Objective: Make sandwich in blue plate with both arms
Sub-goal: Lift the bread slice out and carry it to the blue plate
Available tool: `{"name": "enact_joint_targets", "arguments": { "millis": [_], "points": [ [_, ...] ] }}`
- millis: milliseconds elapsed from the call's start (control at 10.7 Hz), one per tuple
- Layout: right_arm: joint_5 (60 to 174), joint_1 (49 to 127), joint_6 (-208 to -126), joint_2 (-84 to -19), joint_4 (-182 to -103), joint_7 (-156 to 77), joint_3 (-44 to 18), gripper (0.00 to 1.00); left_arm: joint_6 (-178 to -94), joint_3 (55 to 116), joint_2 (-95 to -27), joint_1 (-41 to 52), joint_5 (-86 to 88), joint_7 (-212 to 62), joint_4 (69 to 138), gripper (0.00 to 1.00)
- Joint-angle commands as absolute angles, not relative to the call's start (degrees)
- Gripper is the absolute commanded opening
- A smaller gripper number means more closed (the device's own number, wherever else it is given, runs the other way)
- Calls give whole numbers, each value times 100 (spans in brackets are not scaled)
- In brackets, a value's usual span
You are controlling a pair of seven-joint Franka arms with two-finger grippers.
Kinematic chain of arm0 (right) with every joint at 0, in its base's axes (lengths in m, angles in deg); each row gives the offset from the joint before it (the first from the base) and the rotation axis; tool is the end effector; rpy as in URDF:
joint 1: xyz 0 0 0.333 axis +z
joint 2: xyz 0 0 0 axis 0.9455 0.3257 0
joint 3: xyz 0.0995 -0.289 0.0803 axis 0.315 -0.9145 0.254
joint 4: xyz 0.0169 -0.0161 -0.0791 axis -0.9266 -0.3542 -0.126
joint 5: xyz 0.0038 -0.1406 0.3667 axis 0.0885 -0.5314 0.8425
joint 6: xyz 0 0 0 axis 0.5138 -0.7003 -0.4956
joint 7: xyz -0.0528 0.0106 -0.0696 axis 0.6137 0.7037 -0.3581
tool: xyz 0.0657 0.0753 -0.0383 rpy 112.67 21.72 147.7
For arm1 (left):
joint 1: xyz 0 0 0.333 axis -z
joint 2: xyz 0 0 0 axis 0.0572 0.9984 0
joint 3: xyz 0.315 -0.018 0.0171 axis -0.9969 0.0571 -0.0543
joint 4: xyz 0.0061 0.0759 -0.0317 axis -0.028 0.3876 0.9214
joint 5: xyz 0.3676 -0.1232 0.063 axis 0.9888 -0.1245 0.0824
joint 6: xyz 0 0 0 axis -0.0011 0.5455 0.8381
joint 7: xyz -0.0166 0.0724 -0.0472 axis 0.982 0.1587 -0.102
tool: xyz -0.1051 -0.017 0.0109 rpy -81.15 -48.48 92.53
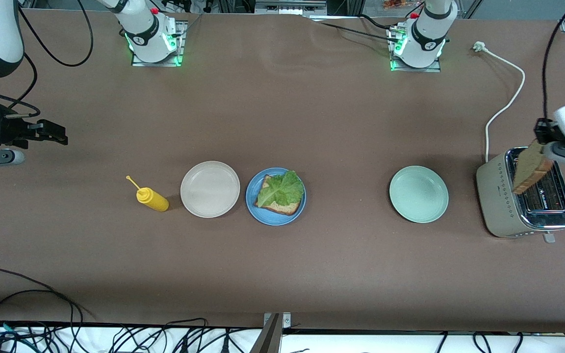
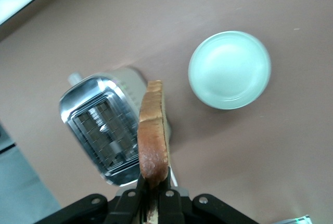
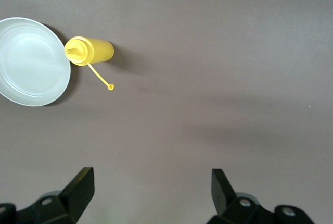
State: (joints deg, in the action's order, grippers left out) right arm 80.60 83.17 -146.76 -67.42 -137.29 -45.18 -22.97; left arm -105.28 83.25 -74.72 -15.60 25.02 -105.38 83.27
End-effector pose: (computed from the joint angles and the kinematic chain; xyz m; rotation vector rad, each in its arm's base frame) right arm 0.5911 -0.0258 0.5228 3.1095 0.1978 -0.1794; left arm 0.6100 0.0090 0.5904 -2.8757 0.6885 0.1785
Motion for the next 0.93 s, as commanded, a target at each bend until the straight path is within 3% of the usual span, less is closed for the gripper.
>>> {"name": "enact_joint_targets", "arguments": {
  "millis": [0, 187, 561, 841],
  "points": [
    [7976, 8321, -14554, -6702, -13594, -4514, -2304, 100, -10384, 8805, -7415, -1426, 1777, -9843, 8200, 0],
    [7976, 8321, -14554, -6702, -13594, -4514, -2304, 100, -10384, 9218, -7353, -1278, 1108, -8938, 8217, 0],
    [7976, 8321, -14554, -6702, -13602, -4514, -2304, 100, -10524, 9273, -6722, -690, -683, -7975, 8200, 0],
    [7976, 8321, -14554, -6702, -13594, -4514, -2304, 100, -11470, 9273, -6204, -260, -1757, -7975, 8209, 0]
  ]
}}
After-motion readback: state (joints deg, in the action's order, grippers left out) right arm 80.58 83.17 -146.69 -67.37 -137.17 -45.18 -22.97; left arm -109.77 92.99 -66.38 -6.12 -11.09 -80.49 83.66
